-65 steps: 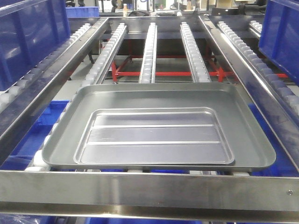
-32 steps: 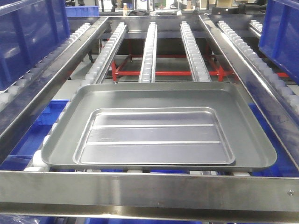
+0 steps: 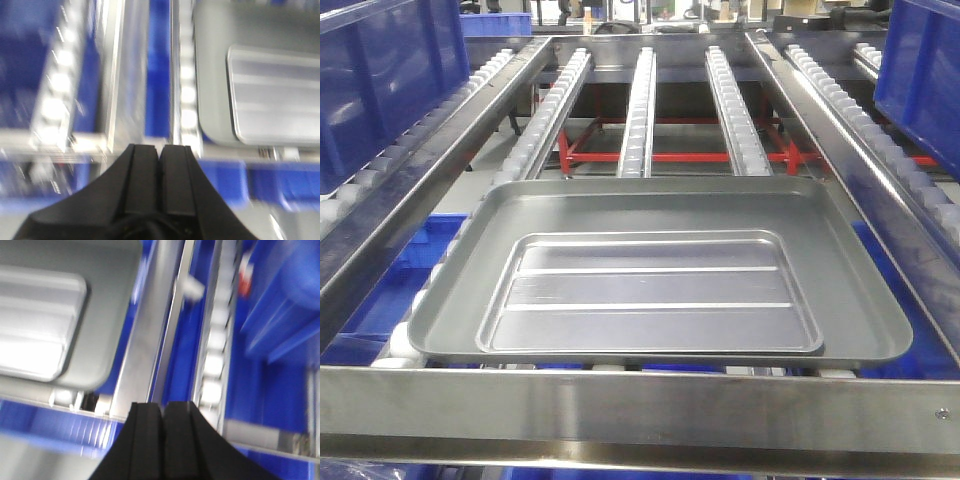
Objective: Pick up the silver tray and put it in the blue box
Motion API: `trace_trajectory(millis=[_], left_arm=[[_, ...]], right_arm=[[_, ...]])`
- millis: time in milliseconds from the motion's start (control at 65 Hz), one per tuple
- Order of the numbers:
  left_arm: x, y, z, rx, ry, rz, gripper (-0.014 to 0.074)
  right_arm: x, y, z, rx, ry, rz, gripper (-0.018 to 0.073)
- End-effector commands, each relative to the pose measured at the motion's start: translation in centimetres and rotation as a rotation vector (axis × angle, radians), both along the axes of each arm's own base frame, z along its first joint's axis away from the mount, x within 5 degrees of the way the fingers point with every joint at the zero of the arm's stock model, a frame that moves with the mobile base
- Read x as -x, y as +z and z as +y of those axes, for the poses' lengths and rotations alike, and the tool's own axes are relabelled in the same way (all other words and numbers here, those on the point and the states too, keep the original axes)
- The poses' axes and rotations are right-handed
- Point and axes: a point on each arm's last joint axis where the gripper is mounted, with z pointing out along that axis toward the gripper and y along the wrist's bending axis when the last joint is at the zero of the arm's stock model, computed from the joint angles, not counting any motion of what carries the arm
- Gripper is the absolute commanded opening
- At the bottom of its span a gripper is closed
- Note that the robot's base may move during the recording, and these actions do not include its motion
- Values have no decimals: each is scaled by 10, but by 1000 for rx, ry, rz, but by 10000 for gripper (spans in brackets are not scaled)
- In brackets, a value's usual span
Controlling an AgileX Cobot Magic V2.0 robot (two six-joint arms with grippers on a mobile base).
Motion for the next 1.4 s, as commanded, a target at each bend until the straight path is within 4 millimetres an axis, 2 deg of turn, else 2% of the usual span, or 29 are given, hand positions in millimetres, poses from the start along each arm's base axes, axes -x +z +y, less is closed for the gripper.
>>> trace_trajectory(millis=[0, 154, 277, 400, 646, 815, 1062, 1185, 1385], left_arm=[[-19, 4, -7, 75, 11, 28, -104], [-47, -12, -11, 126, 52, 113, -104], [-66, -19, -21, 122, 22, 197, -104], [-79, -13, -52, 47, -127, 194, -97], [-109, -14, -110, -15, -51, 263, -96], [-134, -21, -137, 7, -22, 320, -96], [-158, -41, -154, -22, -18, 362, -96], [-166, -46, -159, -26, -17, 369, -97], [-178, -51, -168, -30, -13, 382, -96]], right_arm=[[-17, 8, 2, -11, -2, -20, 49], [-28, 0, 6, -71, -13, 42, 49], [-36, -4, 12, -100, 6, 201, 60], [-54, 2, 21, -151, -13, 171, 60], [-94, -7, 42, -164, -84, 262, 60], [-127, -6, 72, -148, -104, 363, 60], [-174, -16, 105, -77, -55, 403, 60], [-185, -27, 109, -45, -33, 427, 60], [-187, -37, 116, -36, 1, 446, 60]])
